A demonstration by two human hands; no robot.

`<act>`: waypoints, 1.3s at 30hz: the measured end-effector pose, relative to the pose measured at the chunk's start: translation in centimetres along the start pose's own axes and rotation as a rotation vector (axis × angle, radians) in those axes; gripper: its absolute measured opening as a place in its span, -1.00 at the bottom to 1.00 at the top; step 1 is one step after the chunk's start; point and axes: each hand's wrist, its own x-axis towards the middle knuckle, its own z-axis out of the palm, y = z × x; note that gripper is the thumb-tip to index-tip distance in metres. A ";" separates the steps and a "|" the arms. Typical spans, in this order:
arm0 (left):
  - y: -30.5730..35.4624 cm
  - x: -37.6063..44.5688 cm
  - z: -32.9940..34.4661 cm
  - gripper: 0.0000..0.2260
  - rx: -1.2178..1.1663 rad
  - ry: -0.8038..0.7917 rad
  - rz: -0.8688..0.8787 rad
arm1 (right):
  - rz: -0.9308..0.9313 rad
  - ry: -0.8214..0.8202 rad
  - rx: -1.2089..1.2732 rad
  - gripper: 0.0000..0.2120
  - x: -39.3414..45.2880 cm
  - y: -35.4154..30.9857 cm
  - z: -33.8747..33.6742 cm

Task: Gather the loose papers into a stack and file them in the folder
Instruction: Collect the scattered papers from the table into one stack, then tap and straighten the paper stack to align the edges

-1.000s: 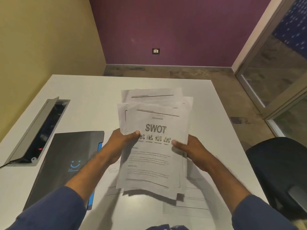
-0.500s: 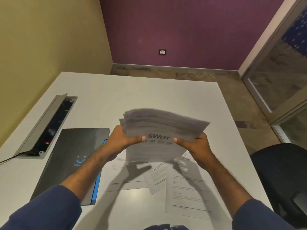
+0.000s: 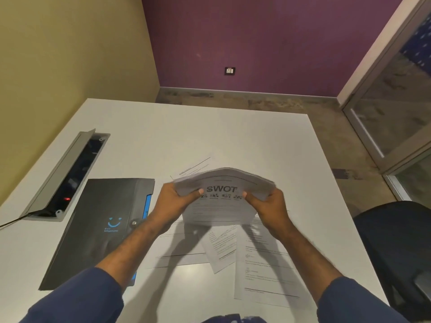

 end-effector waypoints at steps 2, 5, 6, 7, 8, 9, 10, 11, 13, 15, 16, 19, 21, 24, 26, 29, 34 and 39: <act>-1.4 -0.4 0.6 -0.77 0.128 -0.023 -0.052 | 0.122 -0.036 -0.092 -0.74 -0.1 1.9 0.3; -2.5 -0.4 1.8 -0.89 0.232 0.116 -0.104 | 0.159 0.002 -0.190 -0.73 0.3 3.5 0.7; -2.4 -0.2 2.2 -0.92 0.247 0.167 -0.103 | 0.141 0.018 -0.203 -0.74 0.4 3.4 0.8; -2.1 0.0 2.3 -0.93 0.252 0.201 -0.088 | 0.116 0.027 -0.211 -0.75 0.4 3.3 0.8; -1.8 0.1 2.4 -0.96 0.249 0.208 -0.065 | 0.090 0.027 -0.214 -0.76 0.4 3.0 0.7; -1.4 0.3 2.4 -0.96 0.246 0.206 -0.044 | 0.068 0.017 -0.214 -0.77 0.3 2.7 0.5; -1.1 0.4 2.4 -0.93 0.242 0.201 -0.037 | 0.051 0.003 -0.208 -0.78 0.3 2.5 0.2; -0.8 0.6 2.4 -0.93 0.221 0.187 -0.050 | 0.042 -0.009 -0.197 -0.79 0.3 2.3 -0.2; -0.5 0.8 2.8 -0.96 0.173 0.137 -0.110 | 0.047 -0.018 -0.184 -0.79 0.3 2.3 -1.0; -0.9 1.0 3.4 -0.88 0.153 0.085 -0.186 | 0.086 -0.005 -0.170 -0.80 0.3 2.7 -1.6; -1.2 1.0 3.8 -0.85 0.147 0.067 -0.233 | 0.106 0.007 -0.158 -0.81 0.3 3.0 -1.9; -2.8 1.1 4.9 -0.76 0.065 0.021 -0.368 | 0.172 0.072 -0.139 -0.80 0.3 3.9 -3.5; -4.3 0.9 5.7 -0.77 0.092 0.112 -0.419 | 0.222 0.141 -0.140 -0.76 0.4 4.5 -5.2; -6.5 0.3 6.7 -0.81 0.470 0.256 -0.315 | 0.266 0.215 -0.182 -0.71 0.8 5.5 -8.5; -7.9 -0.2 7.4 -0.79 0.594 0.278 -0.281 | 0.289 0.252 -0.189 -0.71 0.8 6.0 -10.7; -9.7 -1.1 9.2 -0.77 0.662 0.205 -0.310 | 0.321 0.287 -0.166 -0.69 0.6 6.4 -13.2; -12.1 -2.9 13.2 -0.74 0.742 0.073 -0.415 | 0.357 0.295 -0.130 -0.67 0.2 6.6 -16.1; -13.1 -4.0 16.4 -0.69 0.899 -0.025 -0.476 | 0.396 0.253 -0.131 -0.68 -0.2 6.6 -18.1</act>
